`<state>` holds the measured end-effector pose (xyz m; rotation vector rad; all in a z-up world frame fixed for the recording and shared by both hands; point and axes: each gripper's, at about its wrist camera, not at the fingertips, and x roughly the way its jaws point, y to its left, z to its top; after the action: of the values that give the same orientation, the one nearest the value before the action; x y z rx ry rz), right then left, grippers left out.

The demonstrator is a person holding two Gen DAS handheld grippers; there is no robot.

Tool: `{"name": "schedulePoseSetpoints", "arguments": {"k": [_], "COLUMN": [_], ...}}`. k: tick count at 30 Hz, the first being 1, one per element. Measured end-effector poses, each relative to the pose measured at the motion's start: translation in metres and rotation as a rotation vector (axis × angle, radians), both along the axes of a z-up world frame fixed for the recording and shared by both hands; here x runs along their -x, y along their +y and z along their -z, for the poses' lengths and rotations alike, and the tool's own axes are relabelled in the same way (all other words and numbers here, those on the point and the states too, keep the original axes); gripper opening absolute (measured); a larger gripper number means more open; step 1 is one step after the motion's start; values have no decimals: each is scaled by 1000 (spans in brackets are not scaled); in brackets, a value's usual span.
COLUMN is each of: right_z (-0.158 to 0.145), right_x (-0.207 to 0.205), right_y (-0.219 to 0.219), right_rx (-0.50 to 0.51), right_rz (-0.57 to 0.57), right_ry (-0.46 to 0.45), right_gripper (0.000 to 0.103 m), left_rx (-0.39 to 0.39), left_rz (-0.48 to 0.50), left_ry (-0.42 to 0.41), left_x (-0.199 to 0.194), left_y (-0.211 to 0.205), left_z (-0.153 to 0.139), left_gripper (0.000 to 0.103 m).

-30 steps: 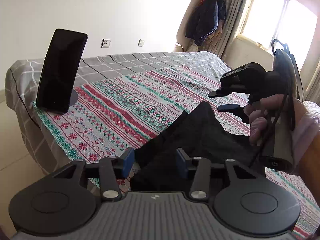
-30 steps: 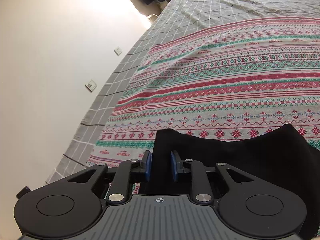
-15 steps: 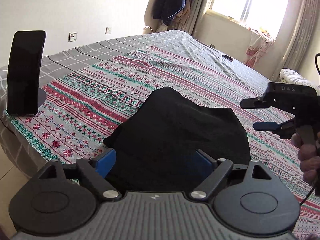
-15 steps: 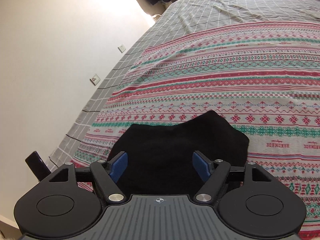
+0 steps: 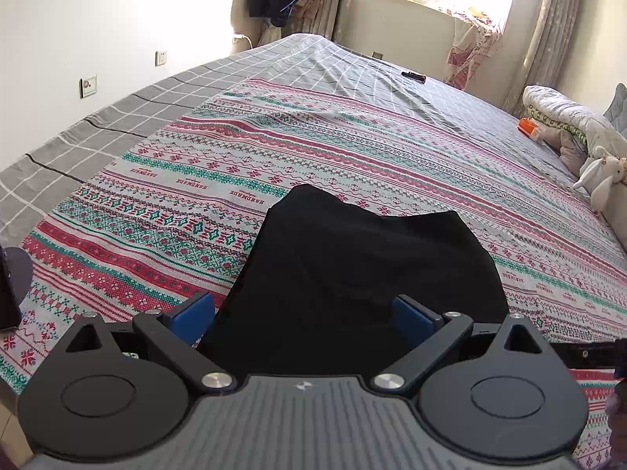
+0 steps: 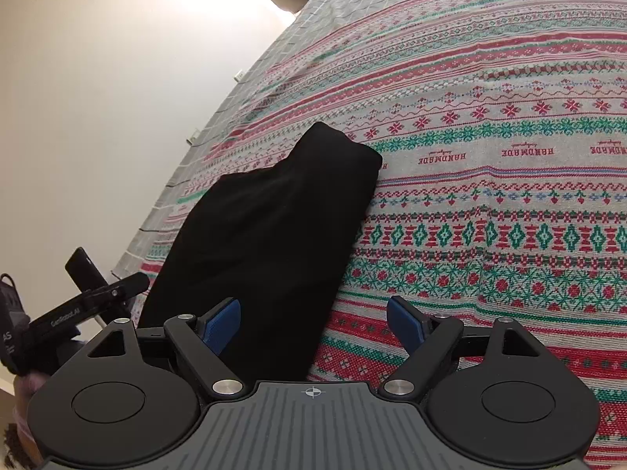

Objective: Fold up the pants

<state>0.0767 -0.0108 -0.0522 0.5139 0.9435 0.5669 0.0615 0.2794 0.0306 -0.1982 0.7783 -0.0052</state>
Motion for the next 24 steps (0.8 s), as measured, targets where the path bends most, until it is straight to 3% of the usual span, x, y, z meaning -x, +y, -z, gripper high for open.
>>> {"name": "schedulePoseSetpoints", "arguments": {"k": [5, 10, 19, 20, 22, 23, 24], "right_z": [17, 21, 24, 24, 24, 24, 23], "right_x": [-7, -25, -44, -45, -48, -49, -49], "right_y": [7, 20, 44, 46, 50, 53, 56], "right_rx": [-81, -138, -162, -155, -143, -129, -104], "right_rz": [7, 37, 108, 117, 127, 133, 135], "right_ry": [-11, -14, -5, -7, -2, 2, 9], "right_gripper": [84, 83, 76, 74, 70, 63, 49], "left_rx": [221, 319, 489, 525, 508, 480, 464], "left_rz": [-21, -12, 32, 42, 38, 34, 23], "left_ry": [67, 101, 100, 117, 119, 123, 132], "left_x": [-28, -45, -60, -60, -59, -58, -57], "left_y": [37, 51, 62, 62, 57, 55, 52], "left_z": [28, 49, 56, 58, 56, 54, 53], "left_gripper": [97, 80, 77, 76, 70, 64, 51]}}
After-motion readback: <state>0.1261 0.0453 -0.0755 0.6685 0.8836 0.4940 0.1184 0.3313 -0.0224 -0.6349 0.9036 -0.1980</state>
